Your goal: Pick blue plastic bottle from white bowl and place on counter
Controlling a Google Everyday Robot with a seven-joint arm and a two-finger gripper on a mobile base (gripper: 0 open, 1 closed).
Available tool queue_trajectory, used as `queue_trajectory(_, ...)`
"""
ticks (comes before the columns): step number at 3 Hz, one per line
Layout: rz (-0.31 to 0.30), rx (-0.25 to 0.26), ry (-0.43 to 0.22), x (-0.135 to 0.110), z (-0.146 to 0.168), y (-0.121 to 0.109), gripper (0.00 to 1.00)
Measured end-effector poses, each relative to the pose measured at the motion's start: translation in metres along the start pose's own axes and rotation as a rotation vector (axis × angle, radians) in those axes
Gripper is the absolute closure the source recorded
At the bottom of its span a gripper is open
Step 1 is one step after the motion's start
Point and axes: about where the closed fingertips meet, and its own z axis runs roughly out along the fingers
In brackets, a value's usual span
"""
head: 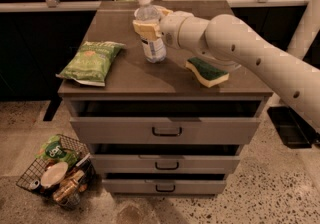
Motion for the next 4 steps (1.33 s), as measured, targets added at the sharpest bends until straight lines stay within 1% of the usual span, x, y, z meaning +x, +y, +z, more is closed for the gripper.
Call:
queue_trajectory(1, -0.006, -0.013, -0.012, -0.0046, 0.0029, 0.0073, 0.62)
queue_trajectory(3, -0.006, -0.019, -0.013, -0.0053, 0.0052, 0.0107, 0.16)
queue_trajectory(4, -0.006, -0.022, -0.014, -0.0058, 0.0067, 0.0127, 0.0)
